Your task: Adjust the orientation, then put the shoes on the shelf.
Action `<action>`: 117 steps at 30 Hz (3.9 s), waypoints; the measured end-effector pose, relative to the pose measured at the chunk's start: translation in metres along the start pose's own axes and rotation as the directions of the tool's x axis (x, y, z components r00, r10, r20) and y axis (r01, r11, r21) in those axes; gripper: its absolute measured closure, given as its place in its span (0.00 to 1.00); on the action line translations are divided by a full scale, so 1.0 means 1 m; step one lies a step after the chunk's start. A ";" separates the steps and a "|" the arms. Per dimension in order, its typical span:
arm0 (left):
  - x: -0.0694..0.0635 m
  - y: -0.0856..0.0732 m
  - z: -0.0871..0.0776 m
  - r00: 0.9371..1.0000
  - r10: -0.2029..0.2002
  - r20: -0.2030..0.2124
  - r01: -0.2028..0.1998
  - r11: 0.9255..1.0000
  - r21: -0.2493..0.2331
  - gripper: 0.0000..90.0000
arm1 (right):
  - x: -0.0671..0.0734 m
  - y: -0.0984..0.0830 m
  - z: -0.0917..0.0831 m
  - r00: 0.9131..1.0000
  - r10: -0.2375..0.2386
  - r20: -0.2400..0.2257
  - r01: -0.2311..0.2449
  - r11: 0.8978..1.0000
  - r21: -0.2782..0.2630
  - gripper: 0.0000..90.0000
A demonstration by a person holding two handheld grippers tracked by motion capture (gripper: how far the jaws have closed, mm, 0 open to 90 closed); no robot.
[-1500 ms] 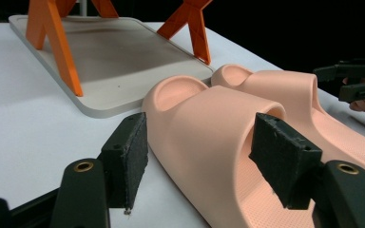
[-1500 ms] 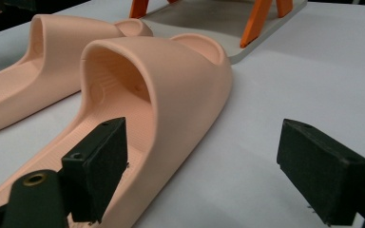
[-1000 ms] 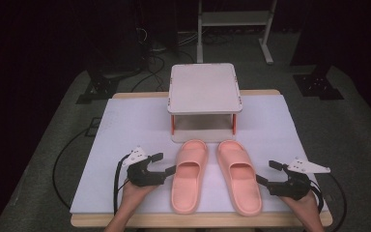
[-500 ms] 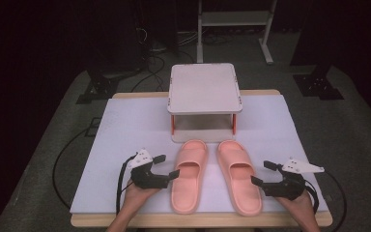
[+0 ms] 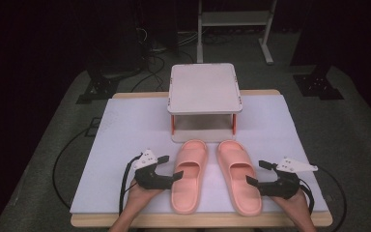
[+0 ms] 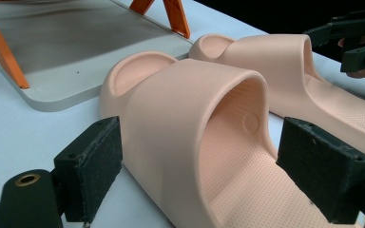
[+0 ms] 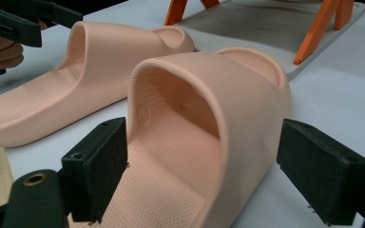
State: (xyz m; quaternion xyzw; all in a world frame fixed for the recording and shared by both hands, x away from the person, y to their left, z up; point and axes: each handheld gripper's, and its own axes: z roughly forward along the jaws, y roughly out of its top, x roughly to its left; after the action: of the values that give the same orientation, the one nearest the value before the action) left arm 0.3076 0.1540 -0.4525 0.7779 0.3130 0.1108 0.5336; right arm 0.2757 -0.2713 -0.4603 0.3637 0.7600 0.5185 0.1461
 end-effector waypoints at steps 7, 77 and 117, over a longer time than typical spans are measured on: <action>-0.002 0.000 0.008 0.999 0.020 -0.040 -0.019 0.999 0.041 0.26 | 0.003 0.004 0.009 0.999 -0.027 0.033 0.026 0.999 0.027 0.25; 0.036 0.022 -0.022 0.987 0.024 -0.156 -0.009 0.996 0.094 0.93 | -0.014 0.018 -0.010 0.967 0.008 0.255 -0.025 0.997 0.067 0.93; 0.035 0.117 -0.093 0.980 0.086 -0.179 -0.093 0.995 -0.031 0.93 | 0.008 0.133 -0.050 0.978 -0.048 0.202 0.059 0.997 -0.049 0.94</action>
State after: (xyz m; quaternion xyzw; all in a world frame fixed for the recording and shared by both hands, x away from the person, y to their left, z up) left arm 0.3314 0.2186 -0.3155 0.7676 0.3219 0.2095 0.5131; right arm 0.2933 -0.2739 -0.3192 0.3895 0.7365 0.4955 0.2456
